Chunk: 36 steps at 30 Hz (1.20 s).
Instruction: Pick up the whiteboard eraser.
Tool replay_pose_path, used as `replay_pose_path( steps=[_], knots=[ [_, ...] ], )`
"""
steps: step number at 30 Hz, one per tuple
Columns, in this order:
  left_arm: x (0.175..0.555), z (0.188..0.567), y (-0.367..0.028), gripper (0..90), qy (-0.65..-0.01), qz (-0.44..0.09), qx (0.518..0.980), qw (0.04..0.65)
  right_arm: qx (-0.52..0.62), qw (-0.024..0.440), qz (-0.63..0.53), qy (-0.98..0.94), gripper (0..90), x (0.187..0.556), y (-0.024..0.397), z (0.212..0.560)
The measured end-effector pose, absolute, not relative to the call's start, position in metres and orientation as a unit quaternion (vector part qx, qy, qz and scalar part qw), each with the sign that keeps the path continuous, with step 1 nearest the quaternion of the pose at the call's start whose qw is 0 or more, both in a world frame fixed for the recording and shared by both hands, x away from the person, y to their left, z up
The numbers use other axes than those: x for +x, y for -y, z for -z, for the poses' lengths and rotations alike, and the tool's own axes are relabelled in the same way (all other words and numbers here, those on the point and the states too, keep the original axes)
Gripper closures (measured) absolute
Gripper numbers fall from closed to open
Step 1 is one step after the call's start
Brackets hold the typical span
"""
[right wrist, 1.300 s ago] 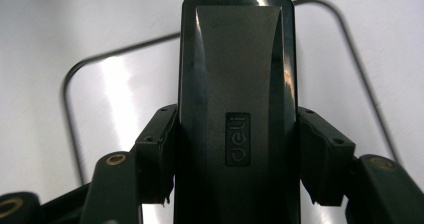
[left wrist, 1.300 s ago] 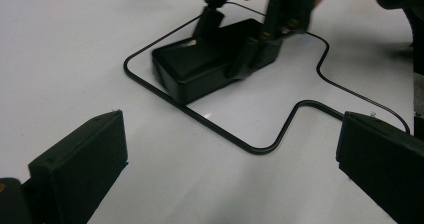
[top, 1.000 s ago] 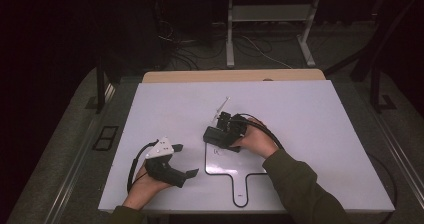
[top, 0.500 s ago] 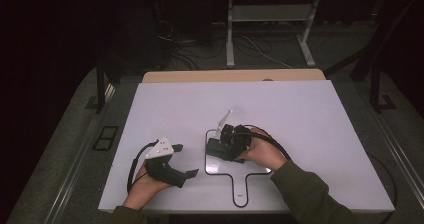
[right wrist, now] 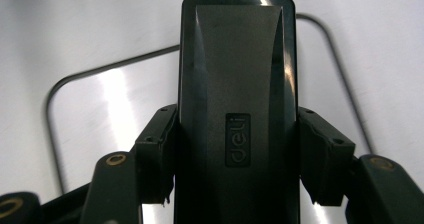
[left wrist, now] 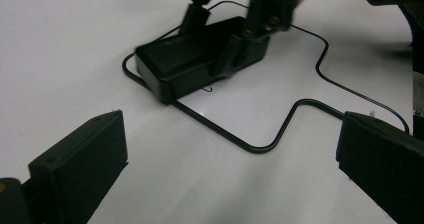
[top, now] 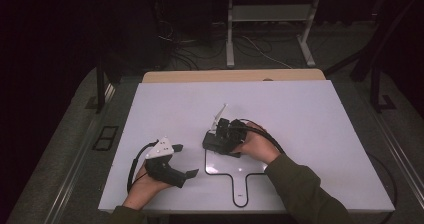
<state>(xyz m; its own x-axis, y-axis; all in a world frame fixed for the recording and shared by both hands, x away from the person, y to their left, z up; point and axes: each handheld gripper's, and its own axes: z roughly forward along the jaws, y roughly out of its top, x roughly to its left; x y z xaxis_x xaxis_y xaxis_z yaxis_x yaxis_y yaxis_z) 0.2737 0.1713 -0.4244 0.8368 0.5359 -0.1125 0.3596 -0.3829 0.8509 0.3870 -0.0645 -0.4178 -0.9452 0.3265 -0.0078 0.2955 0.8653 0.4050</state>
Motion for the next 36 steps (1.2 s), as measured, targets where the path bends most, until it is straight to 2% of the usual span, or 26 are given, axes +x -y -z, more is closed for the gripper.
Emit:
replay_pose_path(
  steps=[4, 7, 23, 29, 36],
  knots=[
    [0.274, 0.424, -0.171, 0.0, -0.270, -0.092, 0.827, 0.484, 0.179, 0.042, -0.202, -0.962, 38.6, 0.403, 0.063, 0.418],
    [0.274, 0.424, -0.172, 0.0, -0.270, -0.091, 0.828, 0.484, 0.181, 0.045, -0.201, -0.962, 38.6, 0.403, 0.063, 0.418],
    [0.273, 0.424, -0.169, 0.0, -0.271, -0.091, 0.827, 0.484, 0.126, 0.047, -0.193, -0.972, 38.6, 0.358, 0.057, 0.416],
    [0.274, 0.424, -0.170, 0.0, -0.271, -0.090, 0.827, 0.485, 0.138, 0.033, -0.200, -0.969, 38.6, 0.370, 0.057, 0.417],
    [0.274, 0.424, -0.170, 0.0, -0.269, -0.091, 0.827, 0.486, 0.155, 0.047, -0.193, -0.968, 38.6, 0.392, 0.053, 0.417]
  ],
)
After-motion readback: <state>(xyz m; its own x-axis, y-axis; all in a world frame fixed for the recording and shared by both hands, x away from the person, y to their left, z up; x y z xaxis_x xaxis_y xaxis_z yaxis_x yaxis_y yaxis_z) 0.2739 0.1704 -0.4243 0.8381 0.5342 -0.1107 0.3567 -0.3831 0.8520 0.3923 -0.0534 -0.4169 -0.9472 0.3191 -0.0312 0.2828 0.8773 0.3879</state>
